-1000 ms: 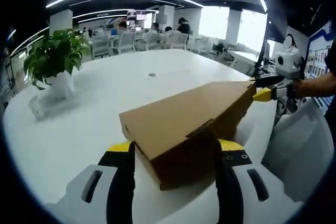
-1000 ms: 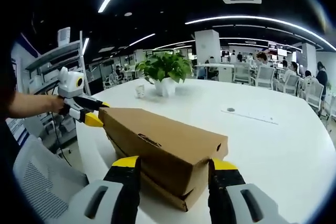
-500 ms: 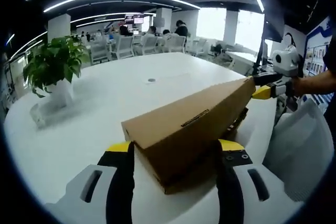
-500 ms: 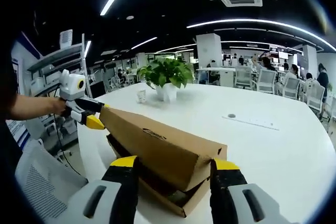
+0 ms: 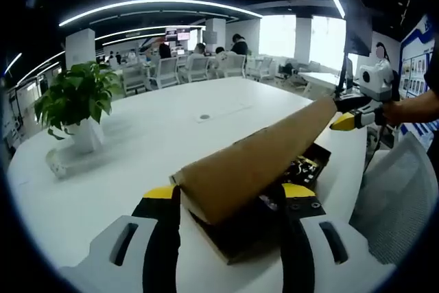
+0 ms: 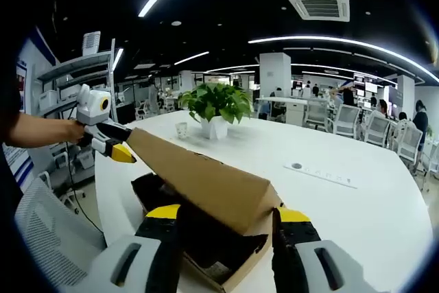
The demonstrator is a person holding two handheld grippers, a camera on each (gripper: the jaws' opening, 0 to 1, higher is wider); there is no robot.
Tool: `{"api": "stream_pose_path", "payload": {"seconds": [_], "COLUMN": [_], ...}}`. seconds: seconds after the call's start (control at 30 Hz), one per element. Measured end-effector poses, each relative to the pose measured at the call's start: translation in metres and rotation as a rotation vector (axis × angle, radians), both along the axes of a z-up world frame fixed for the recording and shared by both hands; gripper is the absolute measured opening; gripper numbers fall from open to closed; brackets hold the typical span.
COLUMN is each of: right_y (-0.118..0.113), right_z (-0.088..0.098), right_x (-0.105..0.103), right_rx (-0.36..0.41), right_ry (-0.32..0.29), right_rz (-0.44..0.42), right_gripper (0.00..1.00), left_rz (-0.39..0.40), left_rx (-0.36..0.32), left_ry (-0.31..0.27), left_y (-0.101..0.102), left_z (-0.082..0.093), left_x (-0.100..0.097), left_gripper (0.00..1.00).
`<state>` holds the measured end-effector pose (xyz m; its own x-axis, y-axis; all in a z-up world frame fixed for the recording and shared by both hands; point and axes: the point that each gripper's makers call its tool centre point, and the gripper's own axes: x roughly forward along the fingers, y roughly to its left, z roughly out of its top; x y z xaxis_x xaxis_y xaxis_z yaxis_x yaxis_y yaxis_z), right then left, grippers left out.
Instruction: Operate the shoe box by opening the lid, removing the specified soft item, and placing it in the target area until the item is outside and the box remains undamaged.
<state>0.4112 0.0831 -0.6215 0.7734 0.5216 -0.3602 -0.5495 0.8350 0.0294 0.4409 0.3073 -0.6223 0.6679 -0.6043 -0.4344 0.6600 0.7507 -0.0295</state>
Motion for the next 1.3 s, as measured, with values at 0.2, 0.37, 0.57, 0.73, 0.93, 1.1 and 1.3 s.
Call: {"api": "stream_pose_path", "payload": {"seconds": [0.2,0.37,0.57,0.73,0.93,1.1,1.3], "right_y": [-0.006,-0.009,-0.011,-0.015,-0.017,-0.021,-0.024], "right_z": [0.006,0.008,0.011,0.013,0.016,0.018,0.021], "right_x": [0.011,0.017,0.024,0.029,0.035,0.041,0.049], "right_rx": [-0.008,-0.021,-0.030,-0.033,-0.036,-0.038,-0.041], "right_ry": [-0.019,-0.031,-0.044,-0.050,-0.059,-0.067,-0.074], "right_rz": [-0.024,-0.030,-0.037,-0.051,-0.062,-0.073,-0.078], "right_gripper": [0.41,0.37,0.34,0.29,0.27,0.22,0.19], "left_rz": [0.005,0.016,0.025,0.043,0.056,0.063,0.065], "left_rx": [0.004,0.005,0.011,0.011,0.022,0.034,0.040], "left_ry": [-0.019,-0.032,-0.045,-0.054,-0.068,-0.076,-0.083], "left_y": [0.000,0.002,0.002,0.004,0.005,0.007,0.007], "left_z": [0.006,0.009,0.013,0.014,0.016,0.018,0.021], "left_x": [0.007,0.014,0.020,0.025,0.031,0.037,0.044], "left_gripper": [0.53,0.50,0.48,0.44,0.40,0.37,0.36]}}
